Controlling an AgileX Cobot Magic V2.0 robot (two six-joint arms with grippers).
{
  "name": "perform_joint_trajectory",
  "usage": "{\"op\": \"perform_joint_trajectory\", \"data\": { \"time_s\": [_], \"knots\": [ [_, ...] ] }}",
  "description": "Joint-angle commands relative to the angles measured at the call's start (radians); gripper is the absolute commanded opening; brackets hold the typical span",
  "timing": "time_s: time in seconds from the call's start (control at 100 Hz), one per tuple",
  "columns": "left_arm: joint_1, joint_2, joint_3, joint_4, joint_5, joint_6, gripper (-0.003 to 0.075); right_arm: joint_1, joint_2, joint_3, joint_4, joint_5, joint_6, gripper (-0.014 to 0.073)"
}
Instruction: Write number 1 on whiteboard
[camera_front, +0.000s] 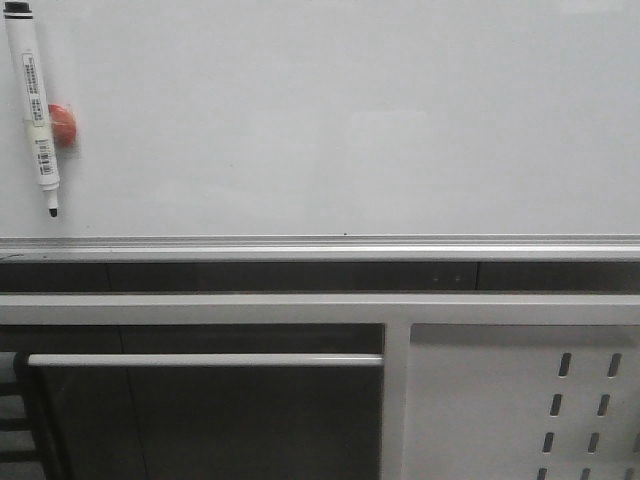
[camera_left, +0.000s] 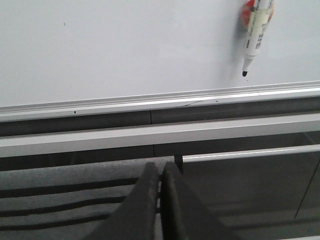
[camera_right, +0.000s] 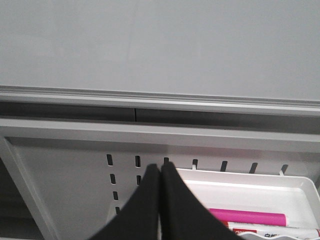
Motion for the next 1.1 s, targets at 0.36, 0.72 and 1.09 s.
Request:
{"op": "perform_joint_trajectory", "data": {
  "time_s": [0.36,0.72,1.09],
  "knots": [
    [-0.007,-0.027,0.021,-0.003,-0.060,-0.003,-0.0018,0.001,-0.012,0.028,0.002,-0.026,-0.003,-0.0061],
    [-0.007,-0.027,0.021,-0.003,-0.060,-0.003,-0.0018,0.001,-0.012,0.028,0.002,-0.026,-0.003,-0.0061],
    [-0.008,-0.027,0.021,-0.099,-0.310,-0.003,-0.0018,0.001,-0.012,0.028,0.034,-0.127,-0.003,-0.0061]
  ]
}}
